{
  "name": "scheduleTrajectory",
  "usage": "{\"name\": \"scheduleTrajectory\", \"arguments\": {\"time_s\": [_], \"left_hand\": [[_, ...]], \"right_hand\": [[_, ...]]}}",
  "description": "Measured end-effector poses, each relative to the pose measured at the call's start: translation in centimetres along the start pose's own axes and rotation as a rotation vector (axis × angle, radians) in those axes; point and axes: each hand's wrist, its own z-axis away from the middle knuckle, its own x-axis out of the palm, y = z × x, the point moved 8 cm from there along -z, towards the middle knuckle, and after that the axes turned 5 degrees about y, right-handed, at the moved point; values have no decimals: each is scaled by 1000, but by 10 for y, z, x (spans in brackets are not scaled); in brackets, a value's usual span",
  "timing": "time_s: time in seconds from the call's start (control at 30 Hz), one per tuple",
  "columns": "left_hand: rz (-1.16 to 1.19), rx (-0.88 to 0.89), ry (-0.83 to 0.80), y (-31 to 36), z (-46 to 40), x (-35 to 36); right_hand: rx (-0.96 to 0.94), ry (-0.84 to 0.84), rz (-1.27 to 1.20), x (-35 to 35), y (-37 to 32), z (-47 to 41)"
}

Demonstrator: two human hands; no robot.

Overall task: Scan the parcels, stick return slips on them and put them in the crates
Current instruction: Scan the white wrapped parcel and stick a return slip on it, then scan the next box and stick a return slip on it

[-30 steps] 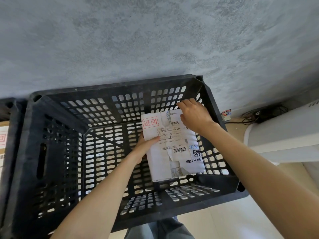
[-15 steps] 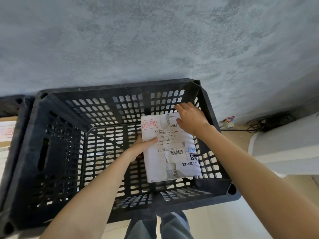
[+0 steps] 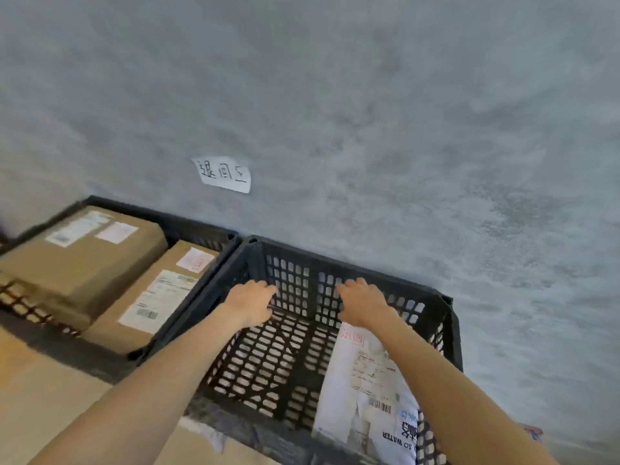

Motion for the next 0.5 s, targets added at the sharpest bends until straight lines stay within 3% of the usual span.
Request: {"name": "scheduleTrajectory", "arguments": {"time_s": [0.27,0.5], "left_hand": [[-67,-254,367,-169,138,-146],[-38,-613,325,-349,333,-133]], "right_hand": [[-370,263,151,-142,-218,-41],[-575,353,88,-187,-456,-9]]}}
